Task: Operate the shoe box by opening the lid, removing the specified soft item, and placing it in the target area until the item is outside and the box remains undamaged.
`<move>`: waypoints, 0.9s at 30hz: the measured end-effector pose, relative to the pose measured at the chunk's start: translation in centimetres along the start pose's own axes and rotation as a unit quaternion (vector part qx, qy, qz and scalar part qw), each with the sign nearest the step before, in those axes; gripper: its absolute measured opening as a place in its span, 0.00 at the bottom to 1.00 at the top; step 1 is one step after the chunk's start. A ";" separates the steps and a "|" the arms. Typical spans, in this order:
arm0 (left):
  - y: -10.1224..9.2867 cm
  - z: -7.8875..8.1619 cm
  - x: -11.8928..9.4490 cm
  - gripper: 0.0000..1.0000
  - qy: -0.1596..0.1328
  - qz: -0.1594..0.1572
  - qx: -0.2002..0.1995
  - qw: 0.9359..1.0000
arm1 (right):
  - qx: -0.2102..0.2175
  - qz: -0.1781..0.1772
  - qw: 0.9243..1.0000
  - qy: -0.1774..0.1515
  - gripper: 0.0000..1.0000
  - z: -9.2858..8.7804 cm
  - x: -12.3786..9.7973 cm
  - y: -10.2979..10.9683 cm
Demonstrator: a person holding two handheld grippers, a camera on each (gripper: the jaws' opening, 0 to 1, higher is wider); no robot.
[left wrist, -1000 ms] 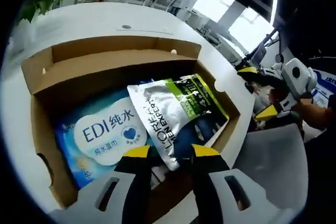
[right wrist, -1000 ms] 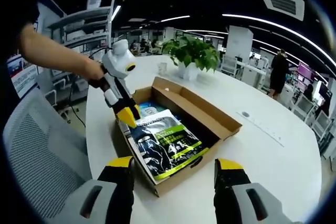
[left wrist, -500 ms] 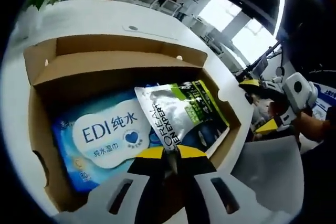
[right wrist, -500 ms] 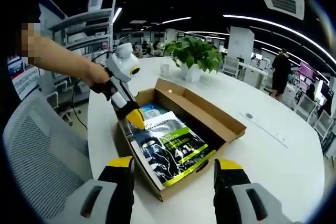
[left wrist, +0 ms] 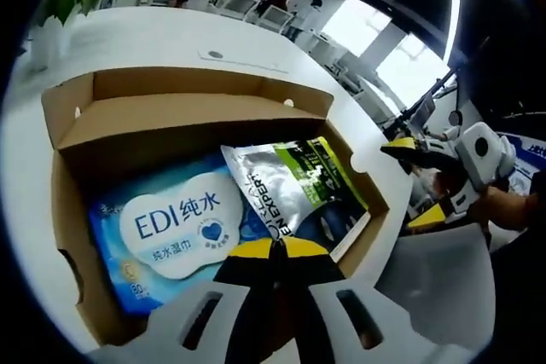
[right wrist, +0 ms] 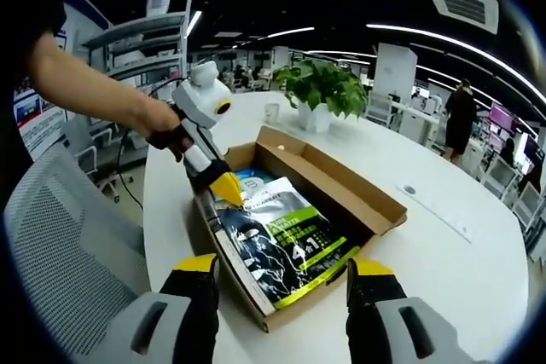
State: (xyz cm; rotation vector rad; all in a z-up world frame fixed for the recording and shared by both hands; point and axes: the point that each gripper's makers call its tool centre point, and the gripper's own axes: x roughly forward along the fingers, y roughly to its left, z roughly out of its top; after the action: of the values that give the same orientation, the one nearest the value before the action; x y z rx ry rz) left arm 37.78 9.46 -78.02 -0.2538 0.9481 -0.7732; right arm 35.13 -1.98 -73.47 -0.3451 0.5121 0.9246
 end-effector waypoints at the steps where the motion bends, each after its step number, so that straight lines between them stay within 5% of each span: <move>1: -0.1 0.1 -0.1 0.00 -0.001 -0.001 0.000 1.000 | -0.001 -0.001 1.000 0.000 0.59 0.0 0.1 0.0; 27: -1.8 3.7 -1.7 0.00 -0.014 0.020 -0.017 1.000 | -0.013 -0.007 1.000 0.005 0.49 0.9 3.1 -0.1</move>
State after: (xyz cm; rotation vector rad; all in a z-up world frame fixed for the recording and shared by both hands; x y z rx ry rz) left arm 39.30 8.86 -73.84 -0.2736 0.9367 -0.7156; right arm 37.00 0.45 -74.49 -0.3769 0.5058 0.9171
